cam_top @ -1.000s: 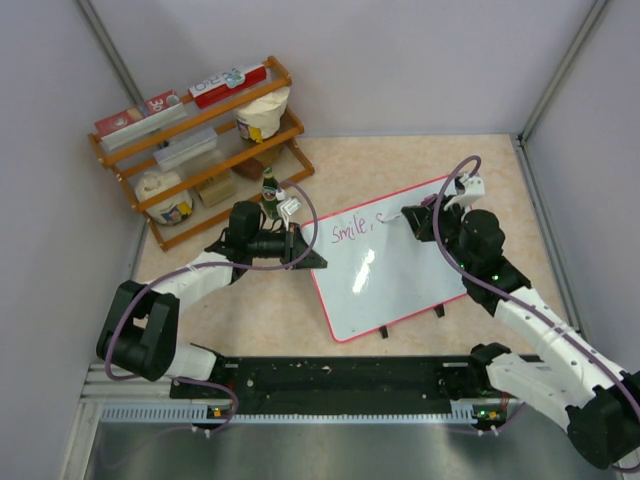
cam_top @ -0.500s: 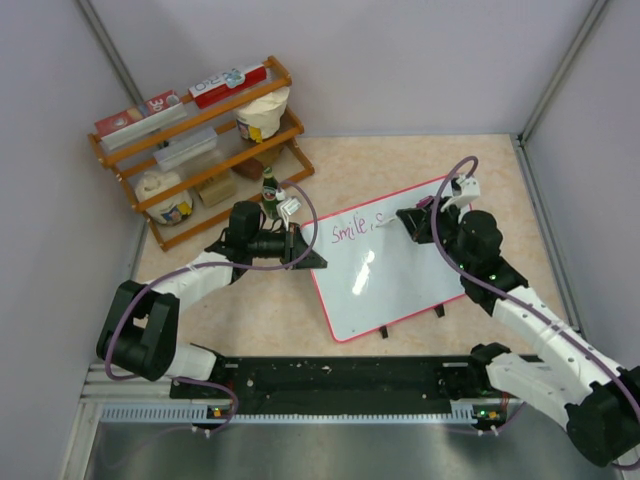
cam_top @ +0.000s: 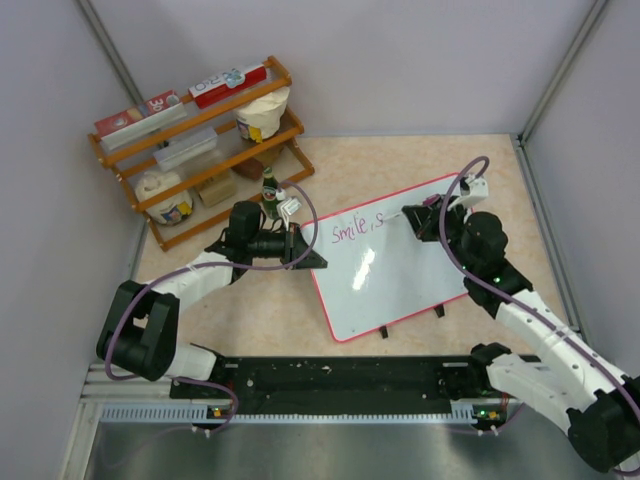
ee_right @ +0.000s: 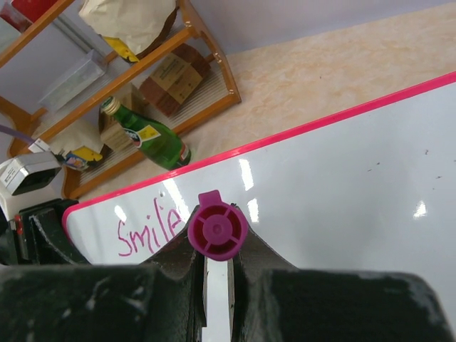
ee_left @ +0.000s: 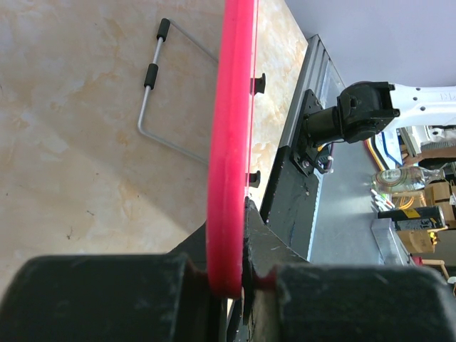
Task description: Write a sentence on the whiteboard
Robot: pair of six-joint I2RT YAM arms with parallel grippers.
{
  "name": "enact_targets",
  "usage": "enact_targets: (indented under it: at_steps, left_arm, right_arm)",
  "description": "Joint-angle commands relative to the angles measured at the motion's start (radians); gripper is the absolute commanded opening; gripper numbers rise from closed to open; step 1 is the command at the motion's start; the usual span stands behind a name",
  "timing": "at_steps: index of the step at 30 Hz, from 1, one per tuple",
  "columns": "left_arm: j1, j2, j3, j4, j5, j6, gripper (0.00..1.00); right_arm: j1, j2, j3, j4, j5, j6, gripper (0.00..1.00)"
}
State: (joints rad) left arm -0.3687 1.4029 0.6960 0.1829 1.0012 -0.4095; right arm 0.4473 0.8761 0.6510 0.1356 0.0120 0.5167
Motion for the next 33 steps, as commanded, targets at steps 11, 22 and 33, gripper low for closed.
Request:
enact_targets:
  at_steps: [11, 22, 33]
  left_arm:
    - [-0.041, 0.033, -0.058, -0.128, -0.147, 0.238, 0.0]
    - [-0.041, 0.039, -0.056, -0.128, -0.147, 0.241, 0.0]
    - [-0.041, 0.038, -0.052, -0.132, -0.147, 0.242, 0.0]
  right_arm:
    - [-0.033, 0.014, 0.076, 0.032, 0.049, -0.012, 0.0]
    - [-0.033, 0.046, 0.093, 0.041, 0.049, -0.01, 0.0]
    - [-0.032, 0.038, 0.046, -0.002, 0.043, -0.032, 0.0]
